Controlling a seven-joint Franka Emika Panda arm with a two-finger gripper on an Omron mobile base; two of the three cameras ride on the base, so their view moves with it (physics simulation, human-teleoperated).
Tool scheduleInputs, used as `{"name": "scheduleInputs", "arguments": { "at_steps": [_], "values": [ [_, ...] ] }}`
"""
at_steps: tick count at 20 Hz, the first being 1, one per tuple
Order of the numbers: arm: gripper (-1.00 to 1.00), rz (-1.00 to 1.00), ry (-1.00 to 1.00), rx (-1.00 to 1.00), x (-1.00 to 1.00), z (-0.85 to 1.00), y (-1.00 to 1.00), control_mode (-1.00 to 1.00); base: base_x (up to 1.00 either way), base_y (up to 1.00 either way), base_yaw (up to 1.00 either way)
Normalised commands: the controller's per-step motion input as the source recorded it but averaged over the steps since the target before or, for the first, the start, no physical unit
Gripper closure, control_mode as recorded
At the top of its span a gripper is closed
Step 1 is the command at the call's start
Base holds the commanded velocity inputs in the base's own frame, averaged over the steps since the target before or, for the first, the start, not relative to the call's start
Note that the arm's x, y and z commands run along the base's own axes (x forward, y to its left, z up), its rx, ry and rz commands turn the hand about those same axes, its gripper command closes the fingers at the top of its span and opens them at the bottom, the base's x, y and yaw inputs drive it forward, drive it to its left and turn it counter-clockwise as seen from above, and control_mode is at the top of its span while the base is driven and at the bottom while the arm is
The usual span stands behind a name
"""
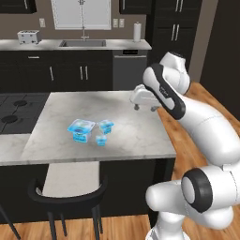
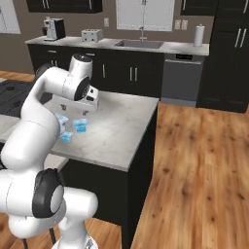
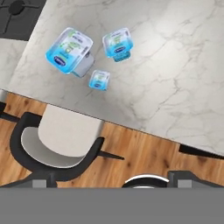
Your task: Stack the yogurt containers by placing the smaller containers on top of the larger containers.
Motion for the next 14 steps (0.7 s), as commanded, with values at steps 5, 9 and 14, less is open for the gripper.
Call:
{"name": "scheduleInputs", "arguments": {
  "at_steps": [5, 9, 14],
  "values": [
    [-1.00, 0.00, 0.00, 0.01, 0.12, 0.00, 0.16, -1.00, 0.00, 0.00, 0.00],
    [-1.00, 0.03, 0.06, 0.00, 0.04, -0.04, 0.22, -1.00, 0.00, 0.00, 0.00],
    [-1.00, 0.02, 0.05, 0.01, 0.04, -0.12, 0.07, -1.00, 0.00, 0.00, 0.00]
  ]
}}
